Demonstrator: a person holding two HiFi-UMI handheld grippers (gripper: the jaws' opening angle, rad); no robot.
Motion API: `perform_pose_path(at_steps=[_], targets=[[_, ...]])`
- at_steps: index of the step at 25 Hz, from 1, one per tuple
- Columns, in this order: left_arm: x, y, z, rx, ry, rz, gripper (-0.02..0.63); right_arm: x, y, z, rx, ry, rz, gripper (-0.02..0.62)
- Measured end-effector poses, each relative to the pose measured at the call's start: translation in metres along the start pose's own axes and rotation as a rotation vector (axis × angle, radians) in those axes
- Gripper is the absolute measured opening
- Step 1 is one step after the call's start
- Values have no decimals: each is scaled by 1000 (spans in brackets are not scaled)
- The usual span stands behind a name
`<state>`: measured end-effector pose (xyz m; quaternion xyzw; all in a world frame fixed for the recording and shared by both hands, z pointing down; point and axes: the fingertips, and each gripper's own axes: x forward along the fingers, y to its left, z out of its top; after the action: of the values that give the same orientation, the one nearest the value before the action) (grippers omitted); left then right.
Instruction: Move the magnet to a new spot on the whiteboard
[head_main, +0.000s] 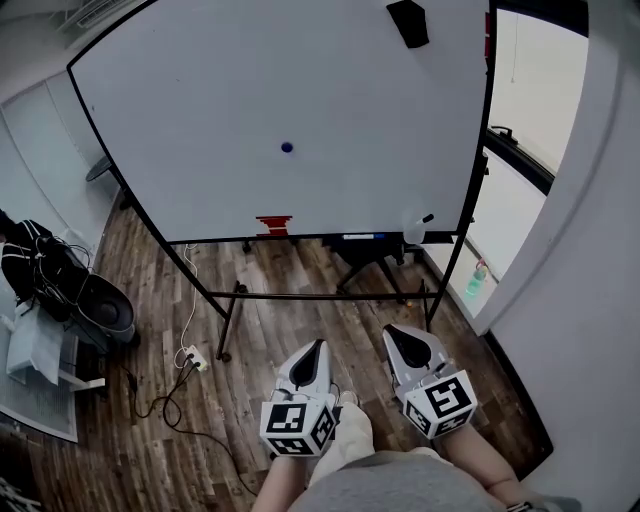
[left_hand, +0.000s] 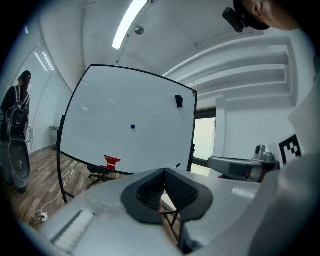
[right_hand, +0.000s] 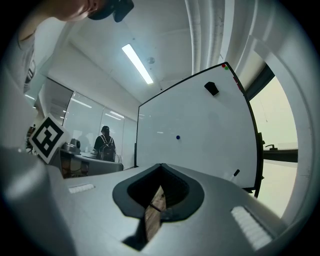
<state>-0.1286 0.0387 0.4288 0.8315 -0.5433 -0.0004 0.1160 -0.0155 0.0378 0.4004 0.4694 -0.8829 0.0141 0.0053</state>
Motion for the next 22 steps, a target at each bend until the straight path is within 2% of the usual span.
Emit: perform_pose_path(at_steps=[22], targets=[[176,129,70,12,1,-26,5,202,-65,26,-32,-12,-15,-2]])
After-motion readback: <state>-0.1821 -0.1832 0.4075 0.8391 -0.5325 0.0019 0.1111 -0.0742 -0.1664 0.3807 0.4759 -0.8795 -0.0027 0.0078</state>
